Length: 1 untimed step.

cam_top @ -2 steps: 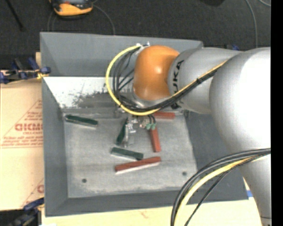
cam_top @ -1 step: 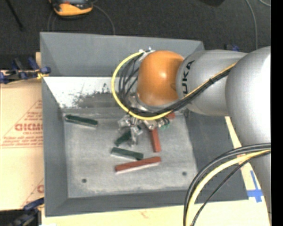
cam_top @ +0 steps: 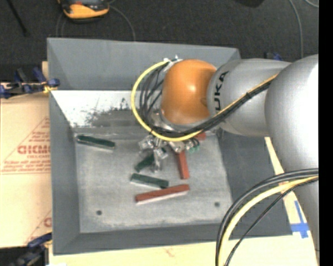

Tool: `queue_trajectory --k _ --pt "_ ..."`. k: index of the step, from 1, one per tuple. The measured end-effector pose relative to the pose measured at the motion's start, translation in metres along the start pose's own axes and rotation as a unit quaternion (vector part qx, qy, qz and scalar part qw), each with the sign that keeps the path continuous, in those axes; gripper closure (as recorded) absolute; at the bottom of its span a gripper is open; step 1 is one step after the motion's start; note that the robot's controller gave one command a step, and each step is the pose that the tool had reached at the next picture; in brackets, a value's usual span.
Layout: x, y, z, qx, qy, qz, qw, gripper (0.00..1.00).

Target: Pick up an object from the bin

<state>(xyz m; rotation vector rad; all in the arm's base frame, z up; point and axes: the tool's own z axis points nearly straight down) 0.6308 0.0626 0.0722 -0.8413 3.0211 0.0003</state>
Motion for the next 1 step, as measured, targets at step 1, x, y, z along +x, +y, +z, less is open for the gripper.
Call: queue_trajectory --k 1 --pt "-0.0141 0.0045 -0.1613 0.002 -0.0025 -0.023 0.9997 1.0"
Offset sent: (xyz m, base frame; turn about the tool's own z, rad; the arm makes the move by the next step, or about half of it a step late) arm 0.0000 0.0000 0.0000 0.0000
